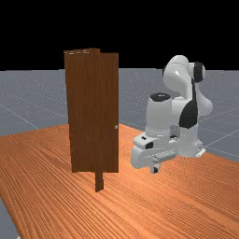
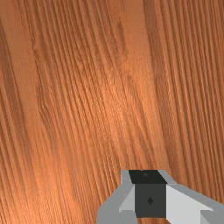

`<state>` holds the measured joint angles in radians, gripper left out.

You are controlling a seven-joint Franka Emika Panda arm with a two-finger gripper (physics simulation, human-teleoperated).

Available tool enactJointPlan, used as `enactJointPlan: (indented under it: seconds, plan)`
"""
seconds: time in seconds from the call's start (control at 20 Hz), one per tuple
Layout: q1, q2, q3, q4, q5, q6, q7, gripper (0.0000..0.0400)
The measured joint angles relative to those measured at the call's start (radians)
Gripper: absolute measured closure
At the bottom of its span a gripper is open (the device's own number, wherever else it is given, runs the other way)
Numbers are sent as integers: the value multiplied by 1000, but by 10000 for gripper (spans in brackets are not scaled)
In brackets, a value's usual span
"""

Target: Open the door

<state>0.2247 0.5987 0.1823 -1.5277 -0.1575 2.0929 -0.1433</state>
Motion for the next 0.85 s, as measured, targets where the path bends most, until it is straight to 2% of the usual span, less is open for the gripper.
enactJointPlan:
  seconds: [0.1,0.15,0.2,0.3,0.4,0.55,0.7,0.85]
  plan:
    - [-5,1,-3,-1,0,0,0,400]
    - [10,161,-12,281,-2,-132,-32,400]
    - [12,228,-5,402,-15,-182,-121,400]
    - [-75,159,28,263,-30,-114,-376,400]
    - [-228,79,51,124,-31,-47,-736,400]
    - [-278,30,101,38,-21,-27,-1043,400]
    - [-337,-20,114,-37,13,-22,-1229,400]
    - [-476,-18,80,-24,21,-30,-1435,400]
